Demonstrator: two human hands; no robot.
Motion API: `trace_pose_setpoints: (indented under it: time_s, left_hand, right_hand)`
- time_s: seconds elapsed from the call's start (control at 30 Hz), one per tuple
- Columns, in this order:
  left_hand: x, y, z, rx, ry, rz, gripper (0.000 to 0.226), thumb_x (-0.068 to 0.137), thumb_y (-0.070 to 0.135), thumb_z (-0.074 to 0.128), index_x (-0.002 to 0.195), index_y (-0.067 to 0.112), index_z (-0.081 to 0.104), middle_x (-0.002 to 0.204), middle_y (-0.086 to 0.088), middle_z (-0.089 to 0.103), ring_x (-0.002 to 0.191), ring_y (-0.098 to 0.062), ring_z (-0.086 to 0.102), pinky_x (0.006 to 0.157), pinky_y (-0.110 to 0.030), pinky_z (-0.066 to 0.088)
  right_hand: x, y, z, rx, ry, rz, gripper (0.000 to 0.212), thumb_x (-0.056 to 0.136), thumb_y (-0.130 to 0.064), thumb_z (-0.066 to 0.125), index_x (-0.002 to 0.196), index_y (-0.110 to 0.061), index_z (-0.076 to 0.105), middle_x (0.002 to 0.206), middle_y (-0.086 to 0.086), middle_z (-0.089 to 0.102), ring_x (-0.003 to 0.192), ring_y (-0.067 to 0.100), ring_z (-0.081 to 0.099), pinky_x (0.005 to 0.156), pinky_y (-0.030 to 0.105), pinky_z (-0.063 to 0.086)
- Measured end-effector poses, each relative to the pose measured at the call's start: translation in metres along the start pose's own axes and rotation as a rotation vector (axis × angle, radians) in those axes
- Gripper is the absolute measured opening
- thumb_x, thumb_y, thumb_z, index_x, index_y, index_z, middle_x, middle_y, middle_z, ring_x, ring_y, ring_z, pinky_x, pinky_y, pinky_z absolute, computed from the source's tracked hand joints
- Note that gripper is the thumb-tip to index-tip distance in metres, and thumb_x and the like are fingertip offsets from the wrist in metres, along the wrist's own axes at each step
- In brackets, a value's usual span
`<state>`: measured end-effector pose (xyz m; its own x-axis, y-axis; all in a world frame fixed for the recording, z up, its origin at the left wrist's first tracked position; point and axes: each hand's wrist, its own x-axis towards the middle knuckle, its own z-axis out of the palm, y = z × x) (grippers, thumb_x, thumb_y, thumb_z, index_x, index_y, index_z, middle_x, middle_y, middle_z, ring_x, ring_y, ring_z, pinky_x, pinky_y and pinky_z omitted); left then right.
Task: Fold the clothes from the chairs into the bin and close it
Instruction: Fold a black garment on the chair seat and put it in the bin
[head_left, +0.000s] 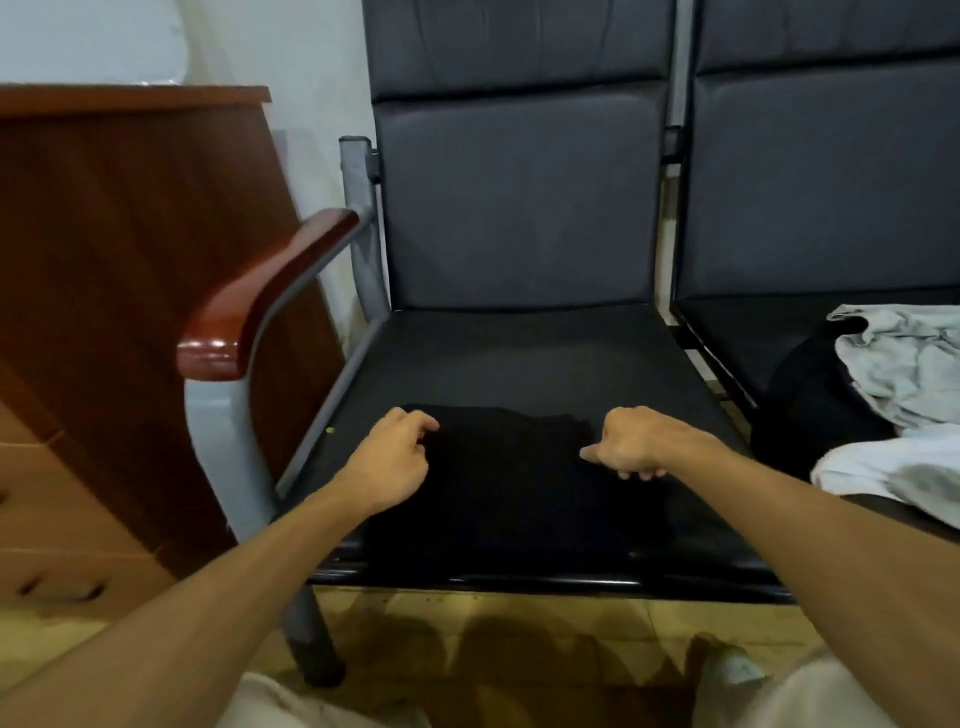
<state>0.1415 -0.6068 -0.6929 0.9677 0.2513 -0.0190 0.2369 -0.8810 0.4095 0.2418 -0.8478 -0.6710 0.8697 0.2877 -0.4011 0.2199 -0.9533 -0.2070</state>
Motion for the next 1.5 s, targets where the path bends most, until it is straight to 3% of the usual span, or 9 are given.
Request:
trace_pose_setpoints:
  time_s: [0.1, 0.2, 0.27, 0.5, 0.63, 0.83, 1.03, 1.27, 1.5]
  left_hand:
    - [0.003, -0.008, -0.005, 0.18, 0.021, -0.208, 0.046, 0.096, 0.039, 0.053, 0.132, 0.011, 0.044, 0.136, -0.011, 0.042, 0.128, -0.027, 0.04, 0.107, -0.038, 0.035]
    - [0.002, -0.003, -0.003, 0.264, -0.113, -0.367, 0.077, 0.09, 0.064, 0.046, 0.141, 0.007, 0.033, 0.146, -0.014, 0.037, 0.136, -0.031, 0.033, 0.111, -0.042, 0.027]
    - [0.002, -0.001, 0.001, 0.317, -0.163, -0.389, 0.085, 0.088, 0.071, 0.042, 0.143, 0.007, 0.032, 0.148, -0.014, 0.036, 0.138, -0.032, 0.031, 0.112, -0.042, 0.025]
    - [0.008, 0.007, 0.002, 0.103, -0.181, -0.352, 0.05, 0.098, 0.042, 0.047, 0.134, 0.008, 0.041, 0.138, -0.014, 0.044, 0.125, -0.03, 0.046, 0.105, -0.042, 0.038]
    - [0.005, 0.015, 0.0, -0.12, -0.033, -0.35, 0.036, 0.099, 0.03, 0.046, 0.123, 0.005, 0.035, 0.115, -0.014, 0.054, 0.099, -0.027, 0.056, 0.081, -0.039, 0.045]
    - [0.001, 0.015, -0.019, -0.76, -0.055, -0.598, 0.05, 0.089, 0.006, 0.061, 0.134, 0.003, 0.04, 0.13, -0.021, 0.048, 0.105, -0.036, 0.055, 0.079, -0.044, 0.05]
    - [-0.018, 0.022, -0.053, -1.203, -0.144, -0.595, 0.01, 0.093, 0.014, 0.058, 0.098, 0.006, 0.061, 0.087, -0.015, 0.066, 0.074, -0.028, 0.062, 0.064, -0.038, 0.05]
    - [-0.093, -0.015, -0.116, -1.364, 0.274, -0.31, 0.021, 0.092, 0.016, 0.061, 0.113, 0.018, 0.058, 0.1, -0.01, 0.069, 0.082, -0.023, 0.068, 0.061, -0.031, 0.057]
    - [-0.218, -0.116, -0.136, -1.37, 0.607, -0.378, 0.038, 0.088, 0.02, 0.066, 0.123, 0.022, 0.05, 0.109, -0.005, 0.065, 0.097, -0.023, 0.065, 0.079, -0.039, 0.056]
  right_hand:
    - [0.003, -0.005, 0.004, 0.015, -0.051, 0.037, 0.049, 0.096, -0.055, 0.043, 0.076, -0.012, 0.056, 0.088, 0.006, 0.062, 0.078, 0.018, 0.058, 0.077, 0.029, 0.045]
    - [0.002, -0.013, 0.01, 0.16, -0.117, 0.067, 0.072, 0.092, -0.065, 0.043, 0.134, -0.006, 0.049, 0.142, 0.011, 0.047, 0.129, 0.028, 0.046, 0.104, 0.036, 0.038]
    - [-0.001, -0.018, 0.014, 0.21, -0.156, 0.073, 0.079, 0.092, -0.06, 0.048, 0.146, -0.004, 0.033, 0.154, 0.012, 0.033, 0.14, 0.03, 0.034, 0.111, 0.038, 0.032]
    - [-0.004, -0.025, 0.015, 0.4, -0.064, 0.044, 0.058, 0.096, -0.037, 0.056, 0.142, -0.006, 0.039, 0.148, 0.011, 0.04, 0.133, 0.028, 0.042, 0.102, 0.035, 0.037]
    - [-0.004, -0.034, 0.012, 0.759, 0.007, 0.036, 0.05, 0.097, -0.029, 0.056, 0.14, -0.011, 0.038, 0.134, 0.008, 0.051, 0.116, 0.024, 0.052, 0.094, 0.036, 0.046]
    - [-0.011, -0.048, 0.009, 1.013, 0.097, -0.044, 0.063, 0.096, -0.03, 0.058, 0.149, -0.016, 0.029, 0.143, 0.006, 0.047, 0.124, 0.026, 0.051, 0.102, 0.039, 0.045]
    - [-0.041, -0.059, -0.016, 1.17, 0.194, -0.15, 0.05, 0.095, -0.012, 0.049, 0.143, -0.021, 0.041, 0.12, 0.005, 0.061, 0.099, 0.021, 0.062, 0.086, 0.035, 0.053]
    - [-0.093, -0.136, -0.032, 1.052, 0.206, -0.384, 0.043, 0.098, -0.011, 0.048, 0.139, -0.022, 0.046, 0.113, 0.001, 0.065, 0.092, 0.018, 0.067, 0.071, 0.03, 0.057]
    - [-0.144, -0.262, 0.021, 0.781, 0.113, -0.595, 0.043, 0.098, -0.011, 0.05, 0.141, -0.019, 0.045, 0.131, 0.001, 0.058, 0.103, 0.018, 0.063, 0.073, 0.026, 0.054]
